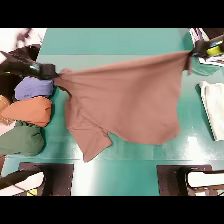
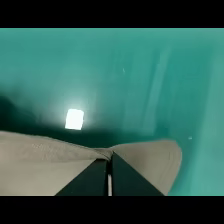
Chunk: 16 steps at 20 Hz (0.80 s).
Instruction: Fold the shirts.
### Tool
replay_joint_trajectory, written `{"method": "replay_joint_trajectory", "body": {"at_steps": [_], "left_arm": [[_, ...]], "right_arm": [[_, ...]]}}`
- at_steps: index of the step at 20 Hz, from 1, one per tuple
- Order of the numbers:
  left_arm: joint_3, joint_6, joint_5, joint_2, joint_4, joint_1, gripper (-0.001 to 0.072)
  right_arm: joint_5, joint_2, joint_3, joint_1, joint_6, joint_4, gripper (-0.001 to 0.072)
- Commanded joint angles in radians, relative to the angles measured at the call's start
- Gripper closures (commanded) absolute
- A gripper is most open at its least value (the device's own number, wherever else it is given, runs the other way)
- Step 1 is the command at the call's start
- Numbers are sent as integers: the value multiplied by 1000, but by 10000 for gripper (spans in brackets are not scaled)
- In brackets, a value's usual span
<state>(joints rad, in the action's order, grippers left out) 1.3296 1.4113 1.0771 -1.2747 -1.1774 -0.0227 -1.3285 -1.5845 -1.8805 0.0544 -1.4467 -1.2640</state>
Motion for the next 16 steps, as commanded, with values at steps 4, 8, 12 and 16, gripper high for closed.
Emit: {"method": "replay_joint_trajectory", "body": {"at_steps": [4, 8, 12, 16], "left_arm": [[74, -5, -246, -235, 3, -1, 441], [153, -5, -13, -219, 0, -50, 148], [39, -6, 230, -127, 0, -133, 166], [-321, 10, 183, 47, 10, -137, 166]], "right_arm": [[13, -259, -184, 42, 0, 16, 602], [-61, -177, -65, 0, 6, 74, 353], [-103, 5, 227, -71, 39, 106, 353], [-24, 197, 528, -109, 44, 167, 354]]}}
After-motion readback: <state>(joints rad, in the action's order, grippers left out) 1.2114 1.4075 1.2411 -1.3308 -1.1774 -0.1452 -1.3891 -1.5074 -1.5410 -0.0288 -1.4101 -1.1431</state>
